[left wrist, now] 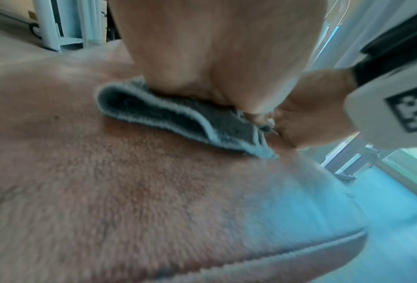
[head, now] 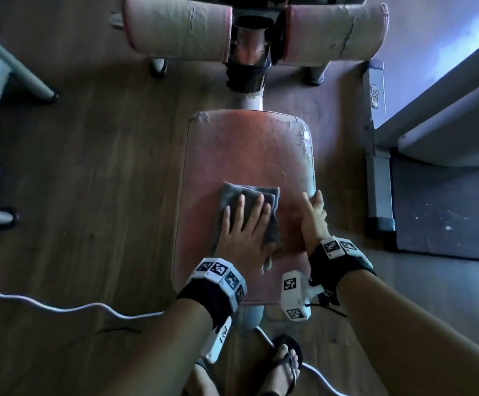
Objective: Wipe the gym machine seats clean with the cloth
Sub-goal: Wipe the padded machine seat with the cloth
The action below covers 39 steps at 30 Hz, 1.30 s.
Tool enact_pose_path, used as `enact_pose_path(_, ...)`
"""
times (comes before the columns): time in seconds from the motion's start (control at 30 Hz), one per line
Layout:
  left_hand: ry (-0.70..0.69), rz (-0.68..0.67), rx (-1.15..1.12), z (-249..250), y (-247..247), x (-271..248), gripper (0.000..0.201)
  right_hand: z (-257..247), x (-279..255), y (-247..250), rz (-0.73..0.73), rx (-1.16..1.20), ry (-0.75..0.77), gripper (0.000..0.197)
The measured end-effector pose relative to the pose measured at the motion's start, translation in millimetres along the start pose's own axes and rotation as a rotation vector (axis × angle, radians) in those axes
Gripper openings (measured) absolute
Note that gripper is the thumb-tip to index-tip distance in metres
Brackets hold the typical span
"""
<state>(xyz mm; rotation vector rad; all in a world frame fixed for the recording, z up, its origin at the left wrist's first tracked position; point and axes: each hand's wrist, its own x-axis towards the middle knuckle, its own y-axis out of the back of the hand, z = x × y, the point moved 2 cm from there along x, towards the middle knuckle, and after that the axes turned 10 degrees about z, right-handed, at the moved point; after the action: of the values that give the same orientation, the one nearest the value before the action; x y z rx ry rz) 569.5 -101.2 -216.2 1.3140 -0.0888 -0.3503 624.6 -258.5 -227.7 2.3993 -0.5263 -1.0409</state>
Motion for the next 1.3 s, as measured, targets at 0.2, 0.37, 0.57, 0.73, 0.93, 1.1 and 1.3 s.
enact_pose_path(0.2,0.080,0.196,-0.188,-26.2,20.5,-55.9,0.072,-3.4,-20.2,20.4,0.039,-0.101,0.248,0.065)
enact_pose_path(0.37,0.398,0.242,-0.252,-81.6,11.7,-113.6,0.077,-14.8,-70.8,-8.3,0.003,-0.399,0.911,0.075)
enact_pose_path(0.57,0.424,0.268,-0.333,-90.5,0.9,-128.9,0.074,7.6,-90.0,-48.7,-0.151,-0.744,1.037,0.082)
enact_pose_path(0.73,0.418,0.316,-0.353,-88.9,-14.0,-130.4,0.069,34.6,-76.6,-31.2,-0.044,-0.850,1.021,0.089)
enact_pose_path(0.93,0.329,0.365,-0.279,-88.6,-14.6,-129.3,0.059,70.3,-84.2,24.2,-0.047,-0.863,0.944,0.090)
enact_pose_path(1.1,0.399,0.355,-0.259,-81.8,-13.8,-123.2,0.053,69.3,-99.9,36.0,-0.047,-0.899,0.871,0.095)
enact_pose_path(1.3,0.464,0.236,-0.220,-78.4,4.2,-118.2,0.046,52.8,-121.6,28.6,0.004,-0.994,0.756,0.073)
